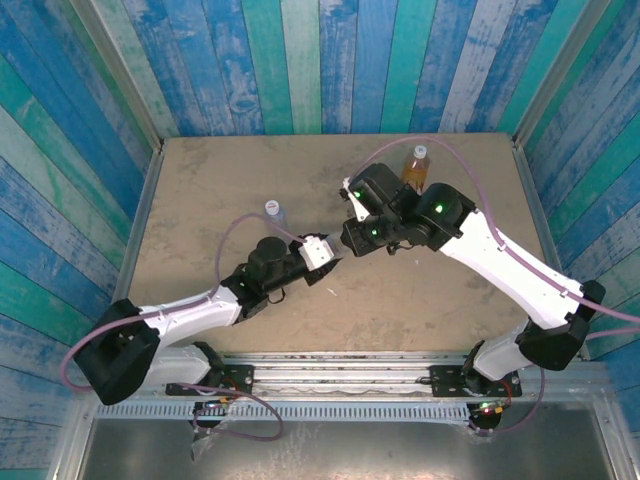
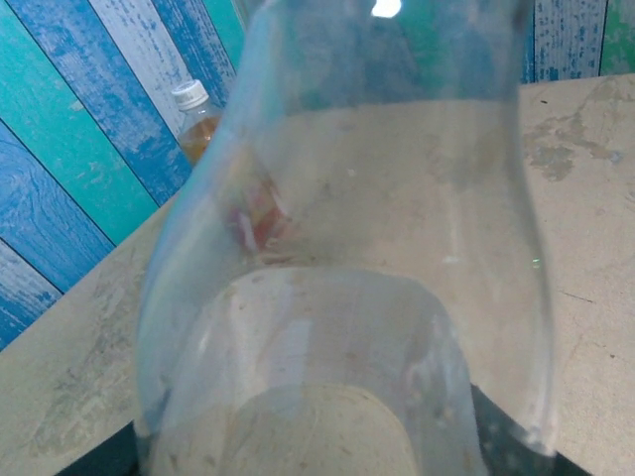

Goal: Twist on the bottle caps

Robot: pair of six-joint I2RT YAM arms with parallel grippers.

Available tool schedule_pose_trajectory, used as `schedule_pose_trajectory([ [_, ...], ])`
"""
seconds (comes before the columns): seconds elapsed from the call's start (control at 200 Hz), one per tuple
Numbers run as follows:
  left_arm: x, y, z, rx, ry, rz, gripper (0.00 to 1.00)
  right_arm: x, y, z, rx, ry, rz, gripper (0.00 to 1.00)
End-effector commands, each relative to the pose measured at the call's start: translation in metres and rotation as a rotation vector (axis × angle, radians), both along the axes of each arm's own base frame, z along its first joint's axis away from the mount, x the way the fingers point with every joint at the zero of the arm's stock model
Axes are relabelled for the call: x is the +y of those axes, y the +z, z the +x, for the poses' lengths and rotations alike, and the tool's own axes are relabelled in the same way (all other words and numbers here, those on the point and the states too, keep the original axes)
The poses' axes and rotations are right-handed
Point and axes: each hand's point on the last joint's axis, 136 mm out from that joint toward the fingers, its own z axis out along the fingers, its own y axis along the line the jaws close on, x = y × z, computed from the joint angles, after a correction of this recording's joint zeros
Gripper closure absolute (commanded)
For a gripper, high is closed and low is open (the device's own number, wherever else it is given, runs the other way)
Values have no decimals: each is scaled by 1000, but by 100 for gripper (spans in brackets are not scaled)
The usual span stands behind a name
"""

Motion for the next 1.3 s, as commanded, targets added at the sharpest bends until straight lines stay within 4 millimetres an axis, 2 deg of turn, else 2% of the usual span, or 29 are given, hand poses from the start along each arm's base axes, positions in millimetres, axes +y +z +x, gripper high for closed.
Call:
schedule_pose_trajectory([
  [0.0,-6,29,9,-42,6,-68,49,-12,-6,-15,48,-10,-29,63],
  [0.08,-8,20,-2,-22,-49,-45,49,-13,3,-14,-56,144,-68,44],
  [0.185,-7,11,-17,7,-111,-33,49,-16,15,-19,-220,409,-136,32],
  [0.306,-9,2,-42,32,-227,-20,48,-19,20,-34,-377,692,-183,32],
  [0.386,-11,-2,-57,49,-304,-12,47,-16,21,-59,-449,938,-158,34],
  [0.501,-12,-4,-71,70,-377,5,47,-15,21,-83,-498,1147,-121,38],
  [0.696,-13,-1,-84,76,-443,-4,47,-15,13,-85,-450,1241,-169,48],
  [1.112,-13,3,-84,73,-451,0,47,-6,0,-87,-363,1276,-152,61],
  [1.297,-13,6,-86,70,-457,-4,47,-6,-7,-81,-349,1269,-184,58],
])
